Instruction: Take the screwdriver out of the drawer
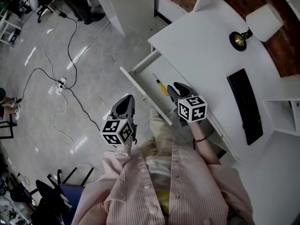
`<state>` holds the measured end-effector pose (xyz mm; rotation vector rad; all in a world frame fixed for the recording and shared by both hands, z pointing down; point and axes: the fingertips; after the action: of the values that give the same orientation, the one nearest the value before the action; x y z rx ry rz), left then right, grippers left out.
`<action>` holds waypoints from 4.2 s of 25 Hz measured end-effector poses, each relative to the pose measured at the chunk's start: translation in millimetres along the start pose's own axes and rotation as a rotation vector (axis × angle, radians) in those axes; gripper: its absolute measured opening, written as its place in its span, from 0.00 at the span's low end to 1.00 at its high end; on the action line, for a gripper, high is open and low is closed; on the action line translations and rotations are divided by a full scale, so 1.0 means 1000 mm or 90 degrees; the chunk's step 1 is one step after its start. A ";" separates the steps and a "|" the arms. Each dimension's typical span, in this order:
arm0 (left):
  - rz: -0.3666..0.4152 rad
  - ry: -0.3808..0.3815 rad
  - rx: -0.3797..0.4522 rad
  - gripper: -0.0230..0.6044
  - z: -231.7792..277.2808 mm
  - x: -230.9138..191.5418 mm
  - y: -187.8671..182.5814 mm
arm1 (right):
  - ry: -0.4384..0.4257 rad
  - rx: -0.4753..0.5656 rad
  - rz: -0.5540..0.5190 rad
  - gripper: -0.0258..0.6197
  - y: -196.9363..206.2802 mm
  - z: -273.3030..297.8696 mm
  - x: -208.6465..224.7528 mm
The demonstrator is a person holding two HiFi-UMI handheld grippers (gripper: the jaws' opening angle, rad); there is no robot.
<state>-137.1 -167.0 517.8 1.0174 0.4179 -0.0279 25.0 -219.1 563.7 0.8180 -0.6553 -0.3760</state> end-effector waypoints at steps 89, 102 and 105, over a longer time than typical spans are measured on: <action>0.038 0.058 -0.019 0.03 0.080 -0.017 -0.042 | 0.004 -0.183 -0.144 0.16 0.034 0.101 0.019; 0.056 0.061 0.035 0.03 0.061 -0.020 -0.079 | -0.020 -0.044 -0.125 0.16 -0.036 0.073 -0.014; 0.068 0.061 0.047 0.03 0.058 -0.020 -0.087 | -0.024 -0.003 -0.112 0.16 -0.053 0.065 -0.020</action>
<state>-155.8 -264.5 479.7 1.1151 0.4518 0.1020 -36.7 -277.2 547.8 0.8684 -0.6200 -0.5529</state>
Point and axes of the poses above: the fingertips, and each gripper's own axes: z forward along the fingers, x to its right, y out of its underside, and after that the axes turned 4 degrees about -y, right-handed
